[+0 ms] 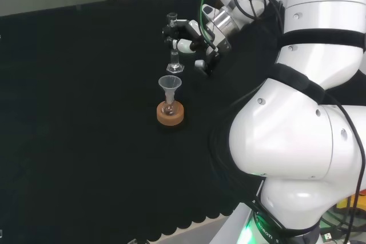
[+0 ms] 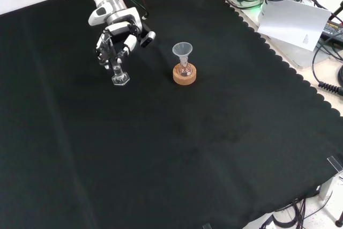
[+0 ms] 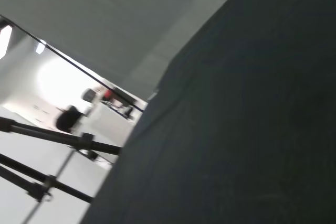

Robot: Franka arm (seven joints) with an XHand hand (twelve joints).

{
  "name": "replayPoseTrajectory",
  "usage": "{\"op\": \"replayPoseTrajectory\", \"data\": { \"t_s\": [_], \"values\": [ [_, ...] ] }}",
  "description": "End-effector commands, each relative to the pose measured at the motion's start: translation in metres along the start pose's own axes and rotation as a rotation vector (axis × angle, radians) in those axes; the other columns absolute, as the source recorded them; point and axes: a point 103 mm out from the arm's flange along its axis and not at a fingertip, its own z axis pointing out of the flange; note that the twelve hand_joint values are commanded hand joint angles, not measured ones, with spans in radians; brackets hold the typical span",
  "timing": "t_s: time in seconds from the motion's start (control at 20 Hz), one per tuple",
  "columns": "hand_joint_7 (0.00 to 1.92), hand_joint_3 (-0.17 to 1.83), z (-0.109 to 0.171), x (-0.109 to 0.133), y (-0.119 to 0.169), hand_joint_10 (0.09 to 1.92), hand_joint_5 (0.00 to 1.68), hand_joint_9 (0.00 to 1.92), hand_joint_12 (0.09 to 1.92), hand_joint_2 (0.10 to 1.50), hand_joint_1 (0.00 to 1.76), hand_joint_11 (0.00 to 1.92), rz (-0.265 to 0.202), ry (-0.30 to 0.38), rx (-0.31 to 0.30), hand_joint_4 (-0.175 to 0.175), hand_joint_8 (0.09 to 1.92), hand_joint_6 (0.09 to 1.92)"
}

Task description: Pick up the graduated cylinder.

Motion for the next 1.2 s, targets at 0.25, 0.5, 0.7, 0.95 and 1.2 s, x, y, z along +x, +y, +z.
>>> {"op": "replayPoseTrajectory", "data": {
  "t_s": [0.25, 0.5, 0.7, 0.95, 1.2],
  "values": [
    [0.86, 0.0, -0.025, 0.014, -0.009, 0.31, 0.84, 1.23, 0.83, 1.18, 1.23, 1.1, 0.028, -0.173, 0.058, -0.175, 1.21, 1.22],
    [0.87, 0.0, -0.048, 0.031, -0.023, 0.31, 0.84, 1.23, 0.83, 1.18, 1.24, 1.1, 0.032, -0.227, 0.076, -0.175, 1.2, 1.21],
    [0.87, 0.0, -0.064, 0.05, -0.039, 0.3, 0.85, 1.24, 0.83, 1.18, 1.24, 1.1, 0.034, -0.27, 0.093, -0.175, 1.2, 1.21],
    [0.87, 0.0, -0.076, 0.071, -0.067, 0.3, 0.85, 1.24, 0.83, 1.18, 1.24, 1.1, 0.053, -0.317, 0.129, -0.175, 1.2, 1.2],
    [0.87, 0.0, -0.086, 0.086, -0.095, 0.3, 0.85, 1.25, 0.83, 1.18, 1.24, 1.1, 0.072, -0.366, 0.162, -0.175, 1.19, 1.2]
  ]
}}
